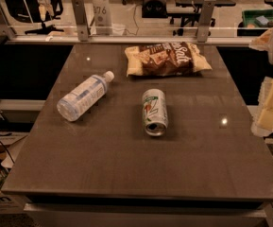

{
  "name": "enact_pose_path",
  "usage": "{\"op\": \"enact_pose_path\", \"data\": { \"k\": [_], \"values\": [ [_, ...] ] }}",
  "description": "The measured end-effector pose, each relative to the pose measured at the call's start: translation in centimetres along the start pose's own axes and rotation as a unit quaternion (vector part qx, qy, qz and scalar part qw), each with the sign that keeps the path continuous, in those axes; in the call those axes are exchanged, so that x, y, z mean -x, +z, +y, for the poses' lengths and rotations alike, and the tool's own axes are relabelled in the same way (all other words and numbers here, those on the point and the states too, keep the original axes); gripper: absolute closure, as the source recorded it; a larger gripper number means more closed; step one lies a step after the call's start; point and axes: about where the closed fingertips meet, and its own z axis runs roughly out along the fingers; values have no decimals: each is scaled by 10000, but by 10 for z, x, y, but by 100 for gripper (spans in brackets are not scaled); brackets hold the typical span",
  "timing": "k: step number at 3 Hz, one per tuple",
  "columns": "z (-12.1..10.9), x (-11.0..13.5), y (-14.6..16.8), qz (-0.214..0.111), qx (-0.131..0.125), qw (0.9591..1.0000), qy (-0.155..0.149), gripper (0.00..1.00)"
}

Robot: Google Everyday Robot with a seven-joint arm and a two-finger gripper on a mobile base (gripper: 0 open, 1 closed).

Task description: Pick 7up can

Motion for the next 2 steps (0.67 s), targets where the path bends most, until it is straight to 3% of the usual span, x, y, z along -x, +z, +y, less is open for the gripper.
{"op": "enact_pose_path", "data": {
  "k": [1, 2],
  "values": [
    [-1, 2, 0, -6, -12, 10000, -37, 0],
    [-4, 19, 6, -148, -11, 9992, -368, 0]
  ]
}}
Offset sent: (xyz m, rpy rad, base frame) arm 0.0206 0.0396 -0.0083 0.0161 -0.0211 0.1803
